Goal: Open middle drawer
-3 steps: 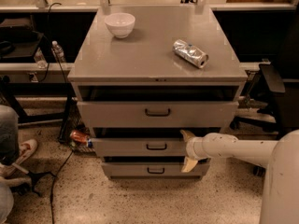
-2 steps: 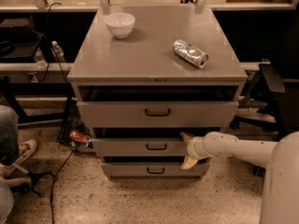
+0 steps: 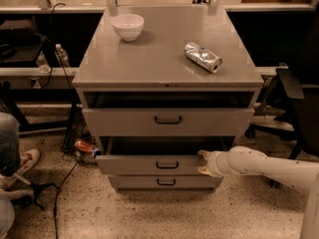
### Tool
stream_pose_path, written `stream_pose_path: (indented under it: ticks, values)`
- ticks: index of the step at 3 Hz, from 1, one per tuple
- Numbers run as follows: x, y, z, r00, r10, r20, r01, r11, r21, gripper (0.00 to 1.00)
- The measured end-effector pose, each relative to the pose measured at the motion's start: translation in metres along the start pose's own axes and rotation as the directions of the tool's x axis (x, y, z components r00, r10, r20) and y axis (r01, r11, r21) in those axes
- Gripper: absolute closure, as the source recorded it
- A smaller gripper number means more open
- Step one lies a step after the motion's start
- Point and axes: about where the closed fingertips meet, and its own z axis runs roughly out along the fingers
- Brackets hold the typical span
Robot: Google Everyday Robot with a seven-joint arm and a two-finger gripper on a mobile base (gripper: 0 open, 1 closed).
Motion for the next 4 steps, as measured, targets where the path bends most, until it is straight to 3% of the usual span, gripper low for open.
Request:
stream_pose_path:
  ticks: [1,2,3,4]
  values:
    - [-0.004,-0.004,-0.009,1.0,0.001,0.0,-0.001,1.0,0.0,1.0]
    - [-0.004,-0.004,-0.009,1.0,0.001,0.0,-0.001,1.0,0.0,1.0]
    - [0.002,0.014,-0.013,1.0,0.02,-0.01,-0.02,0.9998,-0.001,1.0]
    - [-0.001,0.012,-0.017,1.0,0.021,-0.01,-0.021,0.9998,-0.001,1.0]
